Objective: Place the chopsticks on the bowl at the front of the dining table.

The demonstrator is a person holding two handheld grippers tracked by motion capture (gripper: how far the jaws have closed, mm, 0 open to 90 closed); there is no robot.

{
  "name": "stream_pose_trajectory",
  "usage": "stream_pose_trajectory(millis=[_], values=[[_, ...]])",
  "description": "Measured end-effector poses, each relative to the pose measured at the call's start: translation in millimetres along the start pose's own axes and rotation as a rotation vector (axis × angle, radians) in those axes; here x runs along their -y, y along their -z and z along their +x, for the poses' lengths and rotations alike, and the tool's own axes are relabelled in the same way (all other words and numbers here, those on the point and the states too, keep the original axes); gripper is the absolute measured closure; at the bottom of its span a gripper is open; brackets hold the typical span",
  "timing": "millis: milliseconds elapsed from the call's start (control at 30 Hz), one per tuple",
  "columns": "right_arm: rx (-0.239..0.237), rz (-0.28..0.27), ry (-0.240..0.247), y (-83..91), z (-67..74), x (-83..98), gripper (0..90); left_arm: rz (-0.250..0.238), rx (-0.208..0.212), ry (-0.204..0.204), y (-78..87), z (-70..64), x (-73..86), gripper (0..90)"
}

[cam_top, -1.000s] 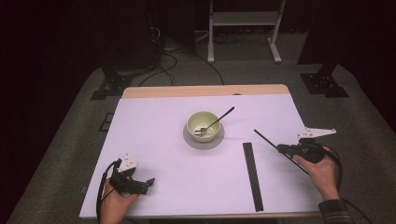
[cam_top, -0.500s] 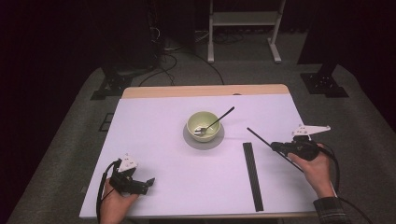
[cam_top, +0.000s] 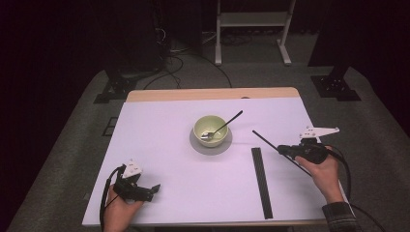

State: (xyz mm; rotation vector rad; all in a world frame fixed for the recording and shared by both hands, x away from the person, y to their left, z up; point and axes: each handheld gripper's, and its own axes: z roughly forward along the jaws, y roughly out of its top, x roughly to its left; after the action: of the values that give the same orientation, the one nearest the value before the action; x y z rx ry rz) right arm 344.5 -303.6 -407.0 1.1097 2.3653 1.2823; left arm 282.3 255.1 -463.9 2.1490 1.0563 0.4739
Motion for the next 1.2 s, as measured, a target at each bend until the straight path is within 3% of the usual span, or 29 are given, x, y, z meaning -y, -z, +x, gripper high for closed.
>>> stream_pose_trajectory(millis=[1200], values=[[-0.073, 0.004, 0.048, -33.8, 21.3, -38.6, 85.6, 0.001, 0.0, 0.0, 0.1, -0.1, 0.1, 0.0]])
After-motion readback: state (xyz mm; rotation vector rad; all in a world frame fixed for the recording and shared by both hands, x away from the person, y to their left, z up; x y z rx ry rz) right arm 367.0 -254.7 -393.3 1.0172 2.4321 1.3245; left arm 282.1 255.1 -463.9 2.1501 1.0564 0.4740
